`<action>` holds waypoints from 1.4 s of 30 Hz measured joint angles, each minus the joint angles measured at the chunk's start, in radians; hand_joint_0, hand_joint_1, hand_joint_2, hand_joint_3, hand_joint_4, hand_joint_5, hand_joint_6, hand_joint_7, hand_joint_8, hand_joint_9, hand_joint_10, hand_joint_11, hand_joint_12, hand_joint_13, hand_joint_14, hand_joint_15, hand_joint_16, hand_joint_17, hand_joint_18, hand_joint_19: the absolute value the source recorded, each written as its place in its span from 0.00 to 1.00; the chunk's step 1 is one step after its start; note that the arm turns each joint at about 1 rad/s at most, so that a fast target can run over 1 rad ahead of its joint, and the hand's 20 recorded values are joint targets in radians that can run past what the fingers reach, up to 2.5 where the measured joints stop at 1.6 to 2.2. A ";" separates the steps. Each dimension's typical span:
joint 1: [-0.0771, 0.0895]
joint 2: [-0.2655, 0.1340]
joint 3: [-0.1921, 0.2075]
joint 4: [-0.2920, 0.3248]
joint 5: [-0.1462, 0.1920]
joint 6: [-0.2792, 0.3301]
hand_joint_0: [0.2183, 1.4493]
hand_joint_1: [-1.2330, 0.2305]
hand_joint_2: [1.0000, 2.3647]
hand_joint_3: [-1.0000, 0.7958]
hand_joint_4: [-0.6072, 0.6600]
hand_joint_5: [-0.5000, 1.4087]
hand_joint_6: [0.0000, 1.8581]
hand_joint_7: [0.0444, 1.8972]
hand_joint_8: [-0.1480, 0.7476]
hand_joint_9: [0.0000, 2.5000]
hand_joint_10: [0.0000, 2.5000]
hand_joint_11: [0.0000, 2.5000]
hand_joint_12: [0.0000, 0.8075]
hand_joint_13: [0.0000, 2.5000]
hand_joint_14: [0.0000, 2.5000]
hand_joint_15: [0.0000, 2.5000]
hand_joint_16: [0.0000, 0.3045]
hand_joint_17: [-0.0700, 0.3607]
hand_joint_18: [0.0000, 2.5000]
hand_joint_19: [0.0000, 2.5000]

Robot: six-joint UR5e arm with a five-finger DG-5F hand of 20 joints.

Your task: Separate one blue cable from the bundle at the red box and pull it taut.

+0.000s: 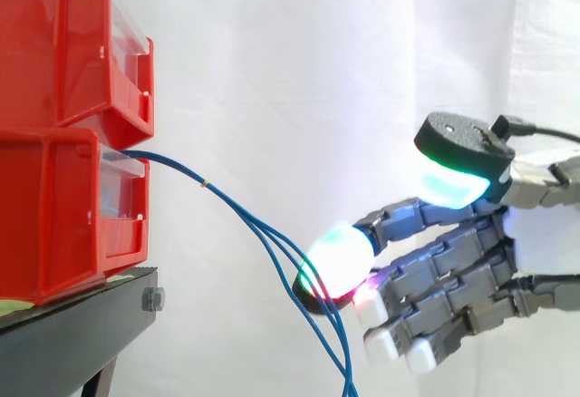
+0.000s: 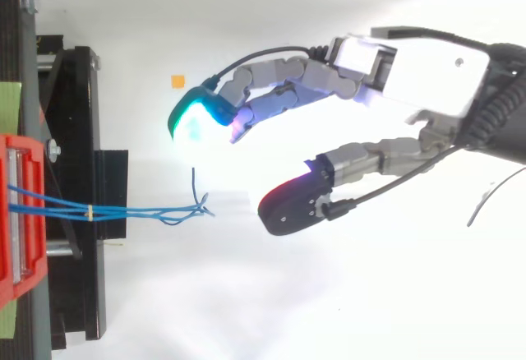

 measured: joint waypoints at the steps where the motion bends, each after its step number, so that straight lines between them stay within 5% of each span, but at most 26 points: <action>1: 0.000 -0.011 0.007 0.006 -0.005 0.001 0.25 0.43 0.00 0.28 0.62 0.15 0.27 0.39 0.41 0.26 0.01 0.21 0.38 0.24 0.01 0.15 0.16 0.42 0.18 0.24; 16: -0.009 -0.129 0.121 0.039 -0.059 0.025 0.25 0.43 0.00 0.28 0.62 0.15 0.27 0.40 0.41 0.25 0.01 0.20 0.38 0.24 0.01 0.15 0.16 0.42 0.18 0.24; 35: -0.022 -0.163 0.133 0.081 -0.106 0.104 0.24 0.42 0.00 0.28 0.63 0.16 0.27 0.47 0.42 0.26 0.01 0.25 0.40 0.24 0.01 0.17 0.17 0.43 0.18 0.25; 42: -0.035 -0.195 0.157 0.114 -0.159 0.121 0.25 0.42 0.00 0.28 0.63 0.17 0.27 0.52 0.42 0.27 0.01 0.27 0.40 0.25 0.01 0.18 0.17 0.43 0.18 0.26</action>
